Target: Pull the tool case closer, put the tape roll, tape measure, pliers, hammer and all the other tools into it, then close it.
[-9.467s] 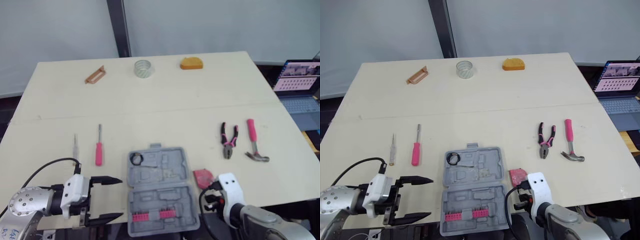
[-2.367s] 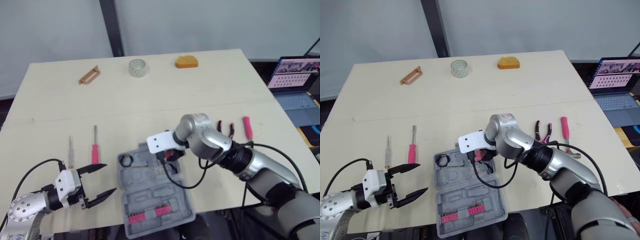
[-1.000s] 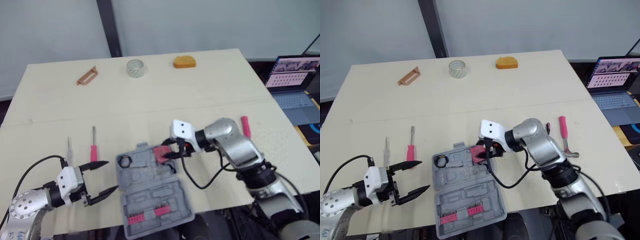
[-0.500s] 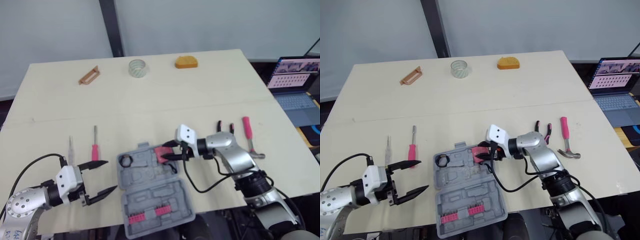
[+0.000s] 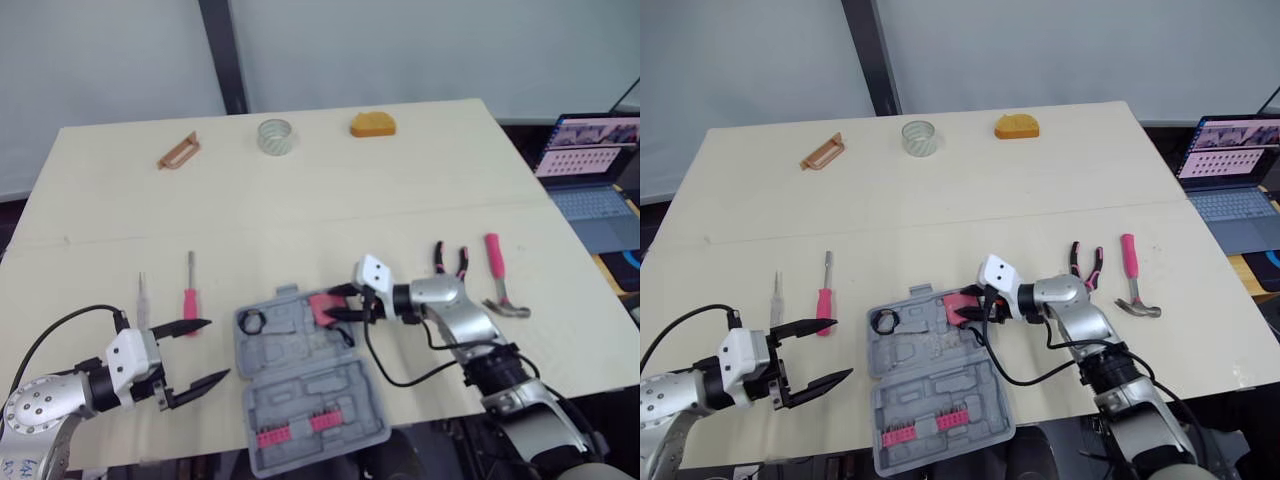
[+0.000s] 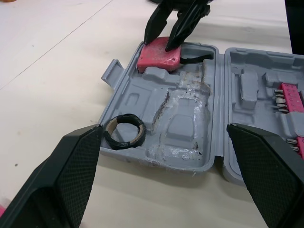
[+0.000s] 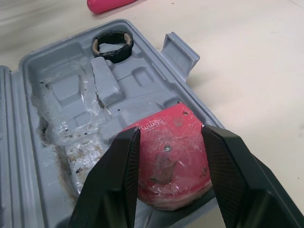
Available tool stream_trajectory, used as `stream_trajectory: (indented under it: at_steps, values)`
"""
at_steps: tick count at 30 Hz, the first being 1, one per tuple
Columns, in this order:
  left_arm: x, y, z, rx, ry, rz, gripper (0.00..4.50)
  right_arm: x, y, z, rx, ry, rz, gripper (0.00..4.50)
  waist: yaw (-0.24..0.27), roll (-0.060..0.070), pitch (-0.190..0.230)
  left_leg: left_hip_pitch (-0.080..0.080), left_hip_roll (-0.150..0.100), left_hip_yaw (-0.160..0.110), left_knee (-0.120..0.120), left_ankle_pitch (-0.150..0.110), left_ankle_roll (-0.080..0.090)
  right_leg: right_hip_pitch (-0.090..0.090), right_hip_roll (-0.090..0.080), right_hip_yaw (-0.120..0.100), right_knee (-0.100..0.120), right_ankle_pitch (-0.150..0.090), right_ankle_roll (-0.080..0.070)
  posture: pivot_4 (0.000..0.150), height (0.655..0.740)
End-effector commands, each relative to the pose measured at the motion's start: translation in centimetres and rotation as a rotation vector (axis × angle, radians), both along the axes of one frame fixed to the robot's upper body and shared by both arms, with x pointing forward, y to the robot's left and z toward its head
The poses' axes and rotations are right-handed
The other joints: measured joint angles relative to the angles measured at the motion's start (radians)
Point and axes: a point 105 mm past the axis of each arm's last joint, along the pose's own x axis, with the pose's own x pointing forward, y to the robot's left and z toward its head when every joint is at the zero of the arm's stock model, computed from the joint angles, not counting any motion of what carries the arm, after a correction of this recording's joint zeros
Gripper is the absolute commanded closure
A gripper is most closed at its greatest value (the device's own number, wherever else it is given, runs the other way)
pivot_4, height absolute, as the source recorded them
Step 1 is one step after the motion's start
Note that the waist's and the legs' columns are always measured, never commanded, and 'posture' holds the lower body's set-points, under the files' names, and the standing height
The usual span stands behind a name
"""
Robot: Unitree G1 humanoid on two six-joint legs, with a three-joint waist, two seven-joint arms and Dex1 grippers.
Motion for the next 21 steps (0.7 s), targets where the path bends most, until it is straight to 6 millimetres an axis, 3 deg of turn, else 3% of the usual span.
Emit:
stream_trajectory:
  at_steps: [1, 21]
  values:
    - [-0.1, -0.2, 1.0, 0.015, -0.038, -0.017, 0.0, 0.1, -0.2, -0.6, 0.021, 0.007, -0.027, 2.33, -0.001, 0.0, 0.0, 0.0, 0.0, 0.0, 0.0, 0.0, 0.0, 0.0, 0.0, 0.0, 0.0, 0.0, 0.0, 0.15, 0.7349]
    - [-0.1, -0.3, 1.4, 0.022, -0.04, -0.016, 0.0, -0.3, -0.4, -3.5, 0.019, 0.029, -0.06, 2.33, 0.0, 0.0, 0.0, 0.002, 0.0, 0.0, 0.0, 0.0, 0.0, 0.001, 0.0, 0.0, 0.0, 0.0, 0.0, 0.15, 0.7349]
